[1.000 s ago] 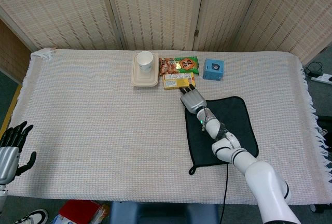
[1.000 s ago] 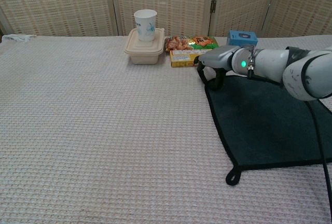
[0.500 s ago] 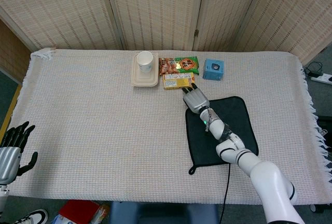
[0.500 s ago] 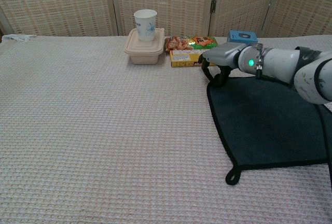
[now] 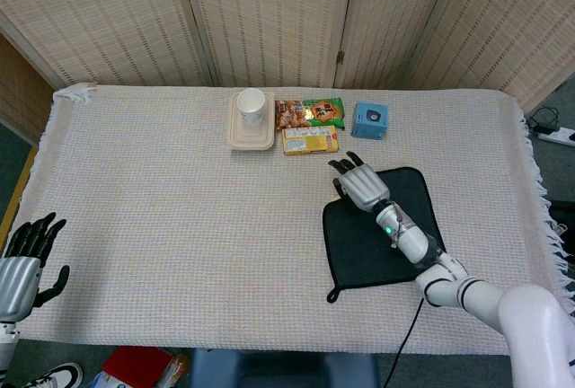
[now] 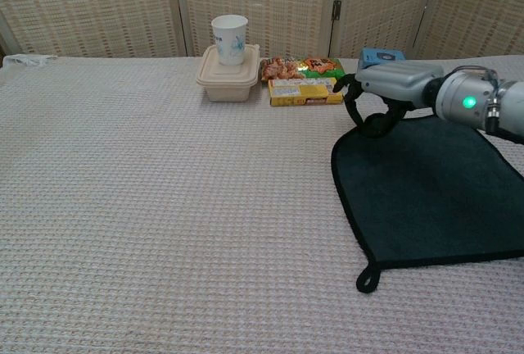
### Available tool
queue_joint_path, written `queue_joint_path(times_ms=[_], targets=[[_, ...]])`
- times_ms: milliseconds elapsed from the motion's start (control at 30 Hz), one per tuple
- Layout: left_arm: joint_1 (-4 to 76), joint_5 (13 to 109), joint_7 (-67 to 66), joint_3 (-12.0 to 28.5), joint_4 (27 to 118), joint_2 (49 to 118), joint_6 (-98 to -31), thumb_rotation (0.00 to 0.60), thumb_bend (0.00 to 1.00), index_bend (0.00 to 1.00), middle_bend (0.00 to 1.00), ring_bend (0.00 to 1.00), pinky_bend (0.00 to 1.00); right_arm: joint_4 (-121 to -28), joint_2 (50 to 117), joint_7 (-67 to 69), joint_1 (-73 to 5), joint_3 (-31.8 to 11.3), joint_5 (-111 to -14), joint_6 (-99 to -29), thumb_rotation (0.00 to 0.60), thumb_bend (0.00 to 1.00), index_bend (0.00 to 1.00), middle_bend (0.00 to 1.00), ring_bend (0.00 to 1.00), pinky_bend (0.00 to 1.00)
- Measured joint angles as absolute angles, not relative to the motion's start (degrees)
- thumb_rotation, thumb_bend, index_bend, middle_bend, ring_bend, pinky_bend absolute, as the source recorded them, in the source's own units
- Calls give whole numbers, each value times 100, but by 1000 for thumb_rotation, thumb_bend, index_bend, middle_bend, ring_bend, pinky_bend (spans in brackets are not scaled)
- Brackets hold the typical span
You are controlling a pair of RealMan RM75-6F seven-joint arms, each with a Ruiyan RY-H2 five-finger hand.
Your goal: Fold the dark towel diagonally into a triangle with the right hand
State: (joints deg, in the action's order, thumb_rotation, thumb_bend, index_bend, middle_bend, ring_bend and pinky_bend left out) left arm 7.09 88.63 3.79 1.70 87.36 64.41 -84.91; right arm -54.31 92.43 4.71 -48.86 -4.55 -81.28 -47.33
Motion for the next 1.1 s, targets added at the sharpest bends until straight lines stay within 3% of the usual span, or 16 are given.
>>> queue_joint_path(times_ms=[200,500,1100], targets=[[724,8920,196,129,8759,6512,-8468,600,543,0,34,0,0,-6208,8445,488,-4085,133,-8482,-5421,600,455,643,158,153,54],[761,8948,-11,95,8788,6609,-8400,600,543,0,34,0,0,-6158,8240,823,-3349,697,-8955,-6059,600,455,643,160,155,54],[779,9029,-168,28,8813,6675,-8372,600,542,0,33,0,0,-5402,8368,1260,-2457,1058,-9437,-6921,600,455,642,160,155,54]])
